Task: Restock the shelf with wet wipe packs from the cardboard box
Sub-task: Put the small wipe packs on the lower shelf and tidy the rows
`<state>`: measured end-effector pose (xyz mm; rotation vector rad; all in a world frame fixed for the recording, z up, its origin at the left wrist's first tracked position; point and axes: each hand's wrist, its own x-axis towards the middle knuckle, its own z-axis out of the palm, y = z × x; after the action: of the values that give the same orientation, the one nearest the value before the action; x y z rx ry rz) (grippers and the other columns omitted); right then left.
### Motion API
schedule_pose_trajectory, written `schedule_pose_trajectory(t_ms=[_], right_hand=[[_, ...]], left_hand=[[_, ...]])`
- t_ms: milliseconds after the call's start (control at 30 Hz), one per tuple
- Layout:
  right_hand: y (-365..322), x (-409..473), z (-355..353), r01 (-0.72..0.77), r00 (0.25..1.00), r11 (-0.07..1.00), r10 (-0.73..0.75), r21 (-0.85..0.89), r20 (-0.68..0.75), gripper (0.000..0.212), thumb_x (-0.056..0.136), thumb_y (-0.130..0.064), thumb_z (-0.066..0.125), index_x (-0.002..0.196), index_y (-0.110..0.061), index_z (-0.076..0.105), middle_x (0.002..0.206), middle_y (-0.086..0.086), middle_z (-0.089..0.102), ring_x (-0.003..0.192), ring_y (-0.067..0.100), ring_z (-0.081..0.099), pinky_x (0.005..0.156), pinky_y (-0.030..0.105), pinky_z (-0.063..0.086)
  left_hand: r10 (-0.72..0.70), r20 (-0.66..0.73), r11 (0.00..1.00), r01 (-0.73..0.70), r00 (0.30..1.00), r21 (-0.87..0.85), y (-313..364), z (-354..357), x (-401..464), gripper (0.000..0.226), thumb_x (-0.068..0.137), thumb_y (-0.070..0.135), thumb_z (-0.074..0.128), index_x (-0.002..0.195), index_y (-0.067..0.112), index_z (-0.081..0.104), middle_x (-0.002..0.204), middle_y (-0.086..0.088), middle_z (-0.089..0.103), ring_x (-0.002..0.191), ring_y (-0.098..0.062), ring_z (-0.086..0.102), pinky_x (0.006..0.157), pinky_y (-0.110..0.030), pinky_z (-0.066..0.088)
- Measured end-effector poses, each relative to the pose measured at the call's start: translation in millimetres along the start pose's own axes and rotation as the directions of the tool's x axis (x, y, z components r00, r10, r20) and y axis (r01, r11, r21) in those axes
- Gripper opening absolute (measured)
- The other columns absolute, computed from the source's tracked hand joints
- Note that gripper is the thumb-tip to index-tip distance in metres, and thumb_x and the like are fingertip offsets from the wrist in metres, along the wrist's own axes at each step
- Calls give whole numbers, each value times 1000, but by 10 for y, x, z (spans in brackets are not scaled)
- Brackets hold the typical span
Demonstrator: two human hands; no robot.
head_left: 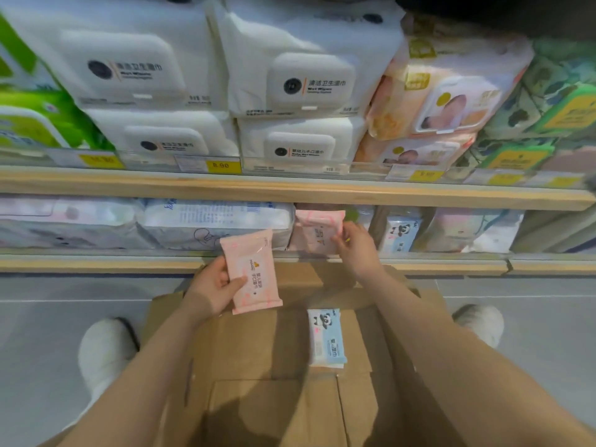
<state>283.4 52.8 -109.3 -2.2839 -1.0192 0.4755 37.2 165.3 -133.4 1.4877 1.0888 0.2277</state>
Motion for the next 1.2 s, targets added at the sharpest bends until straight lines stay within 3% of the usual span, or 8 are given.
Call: schedule_pose_trajectory(t_ms=[67, 267, 467, 767, 933, 1033, 1133, 1200], right_hand=[[-2, 116, 155, -80, 997, 996, 80, 24, 3, 6, 97, -16, 47, 95, -13, 51, 98, 8, 51, 85, 19, 46, 73, 27, 33], [-23, 401, 468, -227, 972, 973, 229, 50, -46, 18, 97, -12, 42, 101, -1, 56, 108, 21, 57, 97, 32, 56, 74, 27, 35], [-29, 350, 589, -163, 967, 986, 168, 44, -191, 20, 97, -9, 44, 106, 4, 56, 112, 21, 54, 100, 33, 54, 82, 31, 39], [26, 459, 665, -304, 951, 952, 303, -25, -62, 20, 94, -11, 47, 96, 1, 62, 100, 21, 64, 82, 31, 58, 65, 28, 38], [-66, 94, 372, -123, 979, 991, 129, 46, -161, 21, 89, -19, 60, 102, -3, 61, 99, 11, 59, 82, 20, 50, 64, 22, 32], [-199, -262, 252, -61, 996, 995, 56, 78, 71, 43, 81, -27, 70, 118, -9, 59, 107, -1, 52, 96, 13, 49, 77, 20, 36], [-257, -475, 266, -186, 892, 949, 55, 253, 448, 46, 75, -29, 78, 116, -15, 64, 113, -10, 63, 104, 10, 59, 81, 21, 44], [-248, -528, 300, -222, 885, 886, 7, 407, 466, 35, 79, -17, 75, 112, -11, 67, 109, -1, 70, 100, 13, 64, 78, 17, 48]], left_hand=[[9, 25, 1000, -9, 1000, -8, -24, -20, 26, 34, 88, 6, 60, 111, 28, 48, 103, 3, 66, 99, -18, 64, 85, -42, 55], [88, 41, 996, -86, 995, -29, -56, -22, 24, 32, 88, 4, 59, 112, 23, 51, 102, 9, 66, 90, -1, 66, 67, -18, 56], [87, 33, 996, -87, 996, 20, -93, -39, 49, 34, 88, 10, 61, 117, 24, 50, 108, 10, 66, 97, -7, 65, 72, -21, 56], [86, 53, 996, -84, 995, -35, -86, -31, 42, 39, 89, 8, 60, 126, 16, 50, 113, 3, 66, 100, -10, 65, 75, -25, 57], [83, 44, 996, -82, 996, -32, -31, 12, -15, 32, 88, 8, 60, 118, 19, 52, 108, 3, 68, 94, -8, 66, 69, -23, 57], [75, 80, 997, -77, 994, 18, -11, 69, 4, 21, 88, 13, 62, 104, 25, 55, 104, 4, 70, 92, -14, 68, 72, -38, 59], [117, 110, 991, -124, 987, 55, 45, 186, -20, 24, 87, 16, 64, 106, 27, 55, 106, 1, 70, 93, -15, 68, 74, -42, 59], [143, 113, 989, -147, 983, 29, 100, 260, -42, 29, 87, 14, 63, 111, 25, 54, 108, 0, 69, 95, -13, 68, 78, -40, 58]])
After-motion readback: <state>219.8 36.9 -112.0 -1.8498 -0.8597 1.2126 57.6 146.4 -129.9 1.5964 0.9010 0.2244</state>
